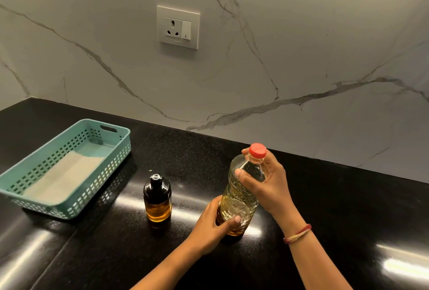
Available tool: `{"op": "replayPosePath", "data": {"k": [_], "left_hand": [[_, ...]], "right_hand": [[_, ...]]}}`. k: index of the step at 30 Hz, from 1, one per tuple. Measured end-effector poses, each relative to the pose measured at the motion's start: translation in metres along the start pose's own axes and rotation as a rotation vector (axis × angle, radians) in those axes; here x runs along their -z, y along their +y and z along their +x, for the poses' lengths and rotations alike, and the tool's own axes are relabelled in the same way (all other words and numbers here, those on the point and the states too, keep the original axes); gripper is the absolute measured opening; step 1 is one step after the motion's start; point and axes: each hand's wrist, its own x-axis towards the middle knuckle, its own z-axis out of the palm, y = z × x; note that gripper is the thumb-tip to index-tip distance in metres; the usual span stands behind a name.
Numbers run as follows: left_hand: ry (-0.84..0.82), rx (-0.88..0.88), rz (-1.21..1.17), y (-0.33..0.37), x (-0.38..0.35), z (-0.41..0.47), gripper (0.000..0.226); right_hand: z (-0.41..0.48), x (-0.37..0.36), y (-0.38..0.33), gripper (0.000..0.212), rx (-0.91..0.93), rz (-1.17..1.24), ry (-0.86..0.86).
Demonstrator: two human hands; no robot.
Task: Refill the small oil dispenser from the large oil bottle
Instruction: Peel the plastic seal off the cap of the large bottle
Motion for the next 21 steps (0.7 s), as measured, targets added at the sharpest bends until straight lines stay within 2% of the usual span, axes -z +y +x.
{"op": "replayPosePath", "data": {"k": [4, 7, 13, 17, 21], "left_hand": [[0.048, -0.102, -0.139, 0.032, 0.008, 0.000, 0.086], [0.059, -0.157, -0.115, 0.055, 0.011, -0.004, 0.082], [0.002, -0.078, 0.069, 0.030, 0.012, -0.001, 0.078], [0.015, -0.001, -0.046, 0.017, 0.006, -0.003, 0.088], [0.092, -0.095, -0.128, 0.045, 0.003, -0.008, 0.097]], "right_hand": [[0.000, 0.001, 0.000, 0.040, 0.020, 0.008, 0.006], [-0.002, 0.002, 0.000, 0.041, 0.021, 0.017, 0.009], [-0.002, 0.002, 0.001, 0.040, 0.016, 0.003, 0.013], [-0.001, 0.000, 0.001, 0.040, 0.013, 0.004, 0.011], [-0.002, 0.000, 0.001, 0.042, 0.013, 0.018, 0.023]]}}
